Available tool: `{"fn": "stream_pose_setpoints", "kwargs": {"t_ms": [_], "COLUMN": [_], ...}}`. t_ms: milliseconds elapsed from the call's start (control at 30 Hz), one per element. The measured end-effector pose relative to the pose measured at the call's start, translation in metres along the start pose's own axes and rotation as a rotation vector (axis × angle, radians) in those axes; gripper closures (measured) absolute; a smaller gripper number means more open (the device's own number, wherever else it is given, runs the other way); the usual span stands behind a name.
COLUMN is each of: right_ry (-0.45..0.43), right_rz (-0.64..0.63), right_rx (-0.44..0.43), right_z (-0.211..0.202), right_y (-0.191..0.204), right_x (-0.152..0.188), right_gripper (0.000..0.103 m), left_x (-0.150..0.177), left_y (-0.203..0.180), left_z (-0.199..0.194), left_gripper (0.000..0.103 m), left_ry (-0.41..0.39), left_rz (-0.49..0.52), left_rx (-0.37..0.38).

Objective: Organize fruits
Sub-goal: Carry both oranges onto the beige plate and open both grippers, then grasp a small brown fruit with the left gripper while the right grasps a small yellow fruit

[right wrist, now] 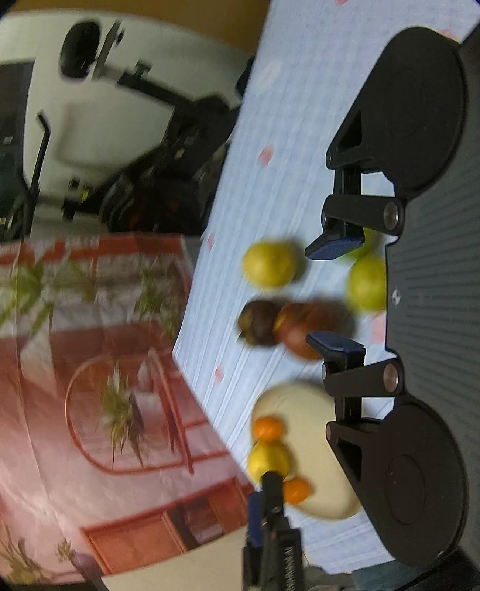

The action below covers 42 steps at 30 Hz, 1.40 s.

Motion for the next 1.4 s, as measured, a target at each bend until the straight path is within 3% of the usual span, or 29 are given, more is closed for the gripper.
{"fn": "stream_pose_setpoints", "kwargs": {"t_ms": [333, 433, 800, 933, 1000, 1267, 1400], "right_ry": [-0.002, 0.002, 0.028, 0.035, 0.036, 0.039, 0.059], "right_rz": [0.075, 0.075, 0.068, 0.075, 0.077, 0.048, 0.017], "right_rx": [0.044, 0.033, -0.01, -0.001, -0.002, -0.02, -0.066], "right_z": [-0.044, -0.047, -0.042, -0.041, -0.042, -0.039, -0.032], "right_y": [-0.054, -0.053, -0.044, -0.047, -0.047, -0.034, -0.02], "right_x": [0.043, 0.054, 0.075, 0.076, 0.076, 0.072, 0.067], "right_gripper": [0.058, 0.058, 0.064, 0.066, 0.066, 0.072, 0.085], "left_x": [0.008, 0.016, 0.028, 0.034, 0.035, 0.038, 0.037], "left_y": [-0.058, -0.071, -0.1, -0.101, -0.103, -0.082, -0.059], "left_z": [0.016, 0.023, 0.063, 0.074, 0.076, 0.049, 0.029], "left_gripper": [0.052, 0.059, 0.059, 0.062, 0.073, 0.073, 0.073], "left_ry": [0.034, 0.065, 0.159, 0.182, 0.179, 0.131, 0.085], "left_rz": [0.088, 0.122, 0.157, 0.135, 0.145, 0.133, 0.086], "left_rx": [0.137, 0.18, 0.308, 0.321, 0.325, 0.268, 0.211]}}
Point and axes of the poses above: each gripper's, at about its wrist camera, not at the fingertips, and z roughly the way its jaws point, y to its left, x to its underside, the point moved 1 cm from there along z, roughly the way its jaws point, and after that the axes turned 13 degrees about z, right-handed, at the moved point
